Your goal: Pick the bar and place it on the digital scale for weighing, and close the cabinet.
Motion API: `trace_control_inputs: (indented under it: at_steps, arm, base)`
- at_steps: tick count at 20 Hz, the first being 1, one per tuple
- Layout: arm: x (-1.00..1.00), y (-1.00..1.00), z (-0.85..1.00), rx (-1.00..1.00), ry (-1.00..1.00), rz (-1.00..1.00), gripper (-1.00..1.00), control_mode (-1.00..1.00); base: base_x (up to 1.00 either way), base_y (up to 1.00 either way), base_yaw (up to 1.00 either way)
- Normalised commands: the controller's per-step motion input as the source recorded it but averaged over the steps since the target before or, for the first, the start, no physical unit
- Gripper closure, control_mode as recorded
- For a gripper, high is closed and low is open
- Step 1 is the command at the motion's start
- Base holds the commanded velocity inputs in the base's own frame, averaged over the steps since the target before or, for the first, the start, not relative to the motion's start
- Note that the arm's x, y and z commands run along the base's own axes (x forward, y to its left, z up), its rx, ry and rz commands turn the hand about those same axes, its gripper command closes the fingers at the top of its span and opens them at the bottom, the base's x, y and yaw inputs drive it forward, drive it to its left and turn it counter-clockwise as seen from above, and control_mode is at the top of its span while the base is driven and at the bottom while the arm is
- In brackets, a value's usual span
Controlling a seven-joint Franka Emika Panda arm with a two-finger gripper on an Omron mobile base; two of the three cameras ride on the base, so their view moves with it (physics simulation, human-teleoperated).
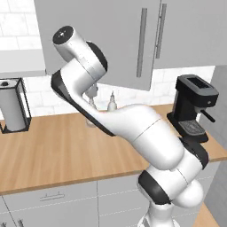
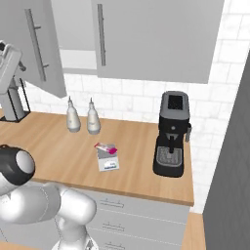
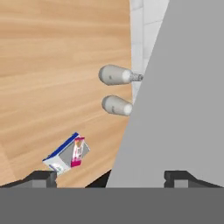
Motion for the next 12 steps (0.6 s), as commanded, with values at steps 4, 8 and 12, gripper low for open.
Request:
trace_control_inputs:
  at_steps: [4, 8, 12]
  arm:
    - [0.62, -0.8, 0.03, 0.07, 0.05, 0.02, -1.0, -1.0]
    - [1.0, -0.82, 0.0, 0.1, 0.0, 0.06, -1.0, -1.0]
    - [1.0, -0.78, 0.0, 0.11, 0.0, 0.07, -1.0, -1.0]
  base:
    - [0.0, 0.0, 0.0]
    - [0.0, 0.0, 0.0]
    - [0.0, 0.0, 0.0]
